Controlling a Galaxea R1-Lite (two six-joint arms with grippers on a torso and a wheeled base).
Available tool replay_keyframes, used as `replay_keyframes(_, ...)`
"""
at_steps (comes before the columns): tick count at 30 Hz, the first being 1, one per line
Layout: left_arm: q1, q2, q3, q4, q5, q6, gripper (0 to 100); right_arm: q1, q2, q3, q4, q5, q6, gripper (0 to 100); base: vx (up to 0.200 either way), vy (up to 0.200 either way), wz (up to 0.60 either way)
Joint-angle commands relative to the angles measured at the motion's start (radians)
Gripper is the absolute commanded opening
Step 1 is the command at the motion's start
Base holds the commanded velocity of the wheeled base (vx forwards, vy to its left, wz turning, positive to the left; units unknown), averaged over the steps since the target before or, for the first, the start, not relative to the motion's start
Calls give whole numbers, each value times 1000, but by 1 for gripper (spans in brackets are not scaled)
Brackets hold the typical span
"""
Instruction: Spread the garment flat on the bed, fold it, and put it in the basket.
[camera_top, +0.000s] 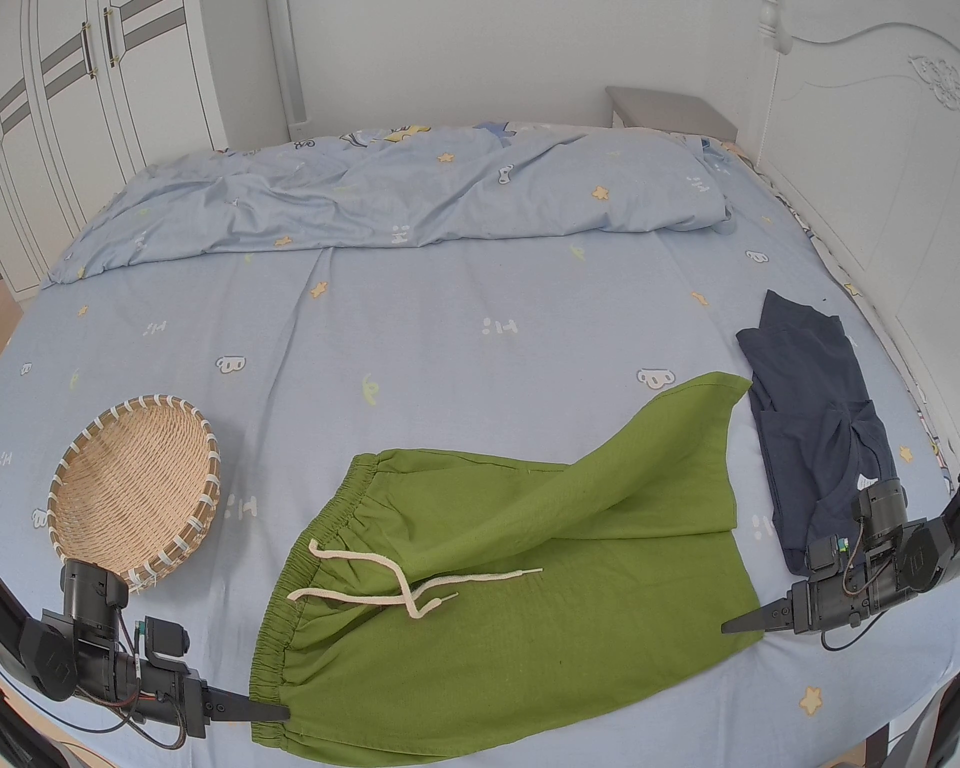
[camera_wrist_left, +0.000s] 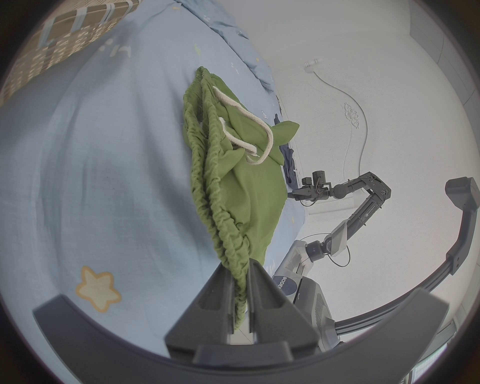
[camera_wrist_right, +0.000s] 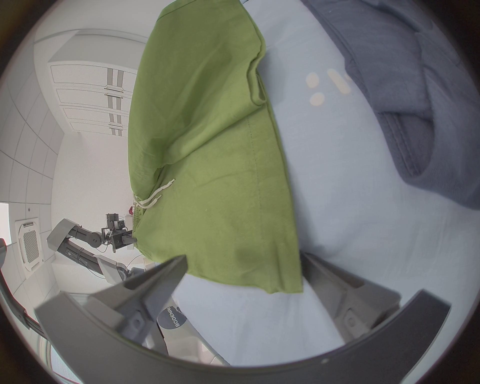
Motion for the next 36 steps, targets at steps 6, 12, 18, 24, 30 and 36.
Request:
replay_keyframes(6, 9, 5, -3, 0, 0, 0, 0, -21, 26, 3, -1, 3, -3, 0, 0, 0, 0)
replay_keyframes(12, 12, 3, -3, 1, 0, 2, 0, -44, 23, 17, 2, 0, -11, 0, 0, 0, 0)
replay_keyframes(18, 14, 5, 0, 9, 46, 2, 0, -13, -101, 121, 12, -45, -11, 0, 0, 0, 0)
replay_keyframes(24, 47, 5, 20, 10, 118, 19, 0, 53, -152, 267, 3, -143, -28, 0, 0, 0, 0)
replay_keyframes(30, 49, 29, 40, 9, 123, 40, 0, 60, -154, 320, -3, -143, -31, 0, 0, 0, 0)
replay_keyframes(36, 38, 41, 68, 9, 140, 62, 0, 57, -144, 340, -43, -144, -31, 0, 0, 0, 0)
